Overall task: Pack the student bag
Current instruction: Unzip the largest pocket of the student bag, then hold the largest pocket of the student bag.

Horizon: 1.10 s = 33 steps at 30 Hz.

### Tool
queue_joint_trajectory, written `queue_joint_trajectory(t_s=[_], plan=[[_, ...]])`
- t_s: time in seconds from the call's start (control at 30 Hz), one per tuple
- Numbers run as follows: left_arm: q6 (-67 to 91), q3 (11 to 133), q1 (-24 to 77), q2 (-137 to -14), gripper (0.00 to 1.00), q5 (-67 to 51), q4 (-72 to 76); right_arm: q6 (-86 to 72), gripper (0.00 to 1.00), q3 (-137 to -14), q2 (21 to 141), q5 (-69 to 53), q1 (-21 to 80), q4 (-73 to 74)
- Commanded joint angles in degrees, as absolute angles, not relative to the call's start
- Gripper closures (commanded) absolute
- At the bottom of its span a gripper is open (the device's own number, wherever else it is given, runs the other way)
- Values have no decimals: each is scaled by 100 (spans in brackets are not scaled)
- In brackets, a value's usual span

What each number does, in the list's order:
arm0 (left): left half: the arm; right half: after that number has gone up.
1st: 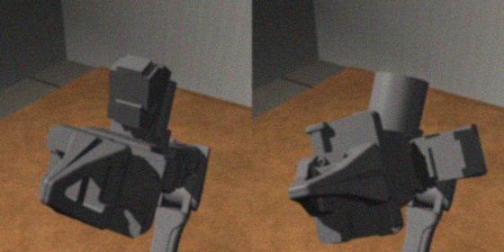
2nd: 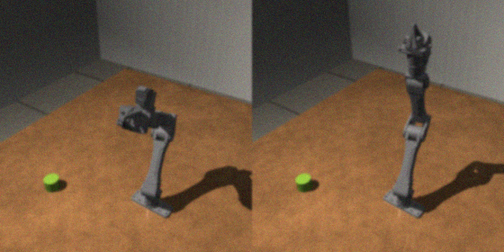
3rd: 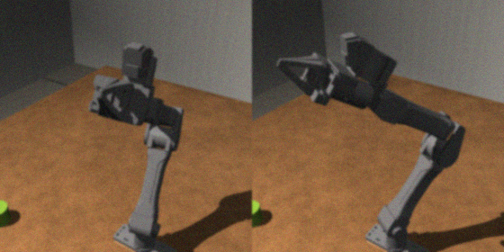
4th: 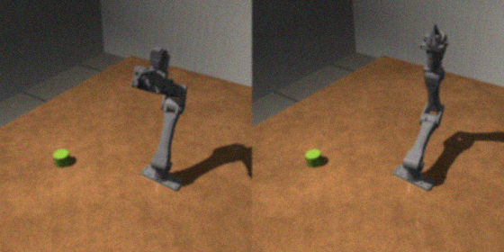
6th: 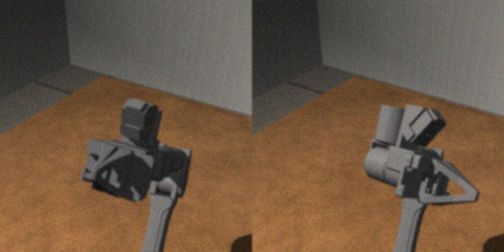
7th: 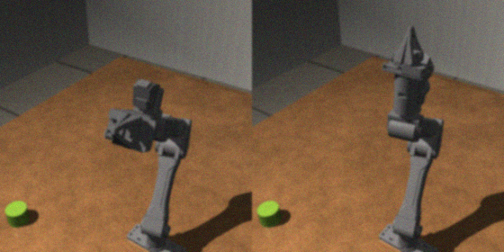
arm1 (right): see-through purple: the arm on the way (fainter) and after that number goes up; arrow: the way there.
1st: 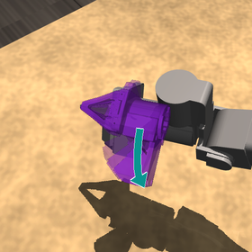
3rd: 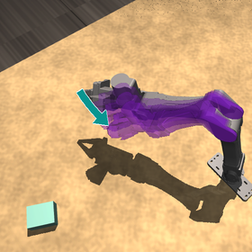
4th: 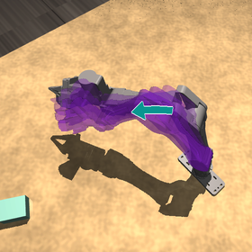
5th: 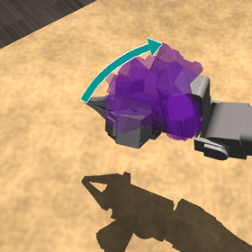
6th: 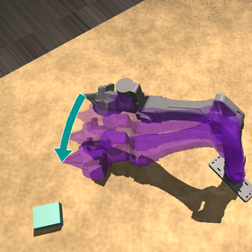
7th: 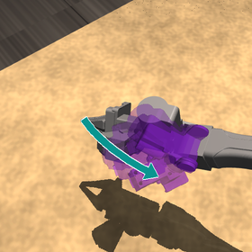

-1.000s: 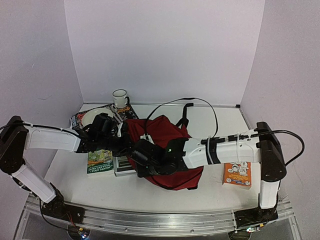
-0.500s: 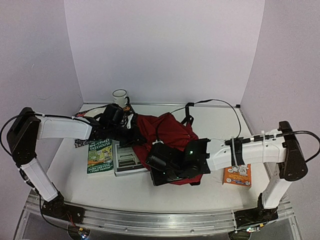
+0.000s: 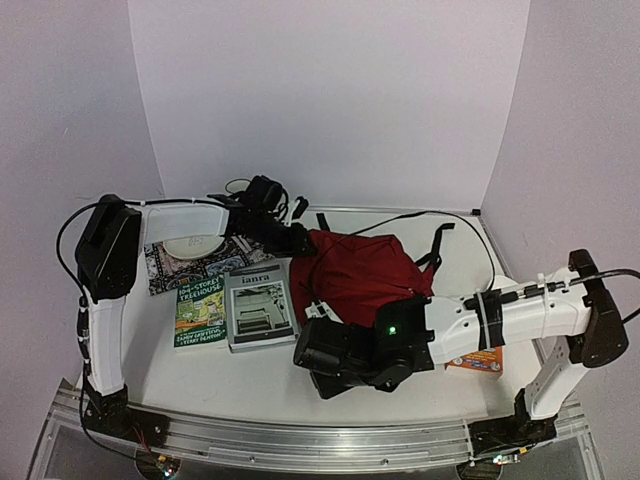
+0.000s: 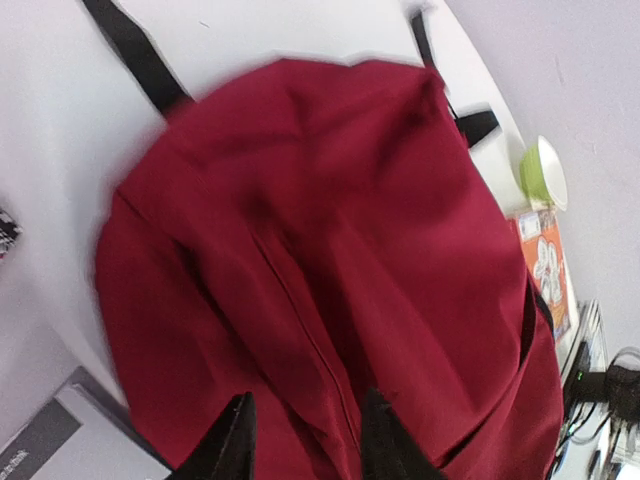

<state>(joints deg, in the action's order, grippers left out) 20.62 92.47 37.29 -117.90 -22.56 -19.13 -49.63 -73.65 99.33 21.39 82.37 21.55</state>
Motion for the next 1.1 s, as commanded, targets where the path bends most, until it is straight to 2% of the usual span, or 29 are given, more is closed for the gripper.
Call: queue_joint_trajectory(t_s=[0.0, 0.13, 0.2, 0.4, 0.67, 1.07], plan=[[2075, 9322, 3579, -11242, 53, -1637, -1959, -4688, 100, -7545, 9886, 2840, 8238, 1943], [2511, 8520, 3527, -10415, 35, -1477, -1956, -4535, 100, -7275, 9835, 2758, 7883, 1117], [2767, 8022, 3528, -10007, 30, -1618, -1942, -4435, 100, -7161, 9829, 2487, 7686, 644], [3426, 6460, 3733, -9022, 23, -2308, -1533, -4193, 100, -7252, 10112, 2028, 7429, 104], [4410, 4900, 4122, -8290, 22, -2572, -430, -3986, 100, -7370, 10482, 1735, 7237, -462], [4816, 4952, 4430, -9109, 38, -3080, 618, -4040, 100, -7211, 10533, 1557, 7207, -563]])
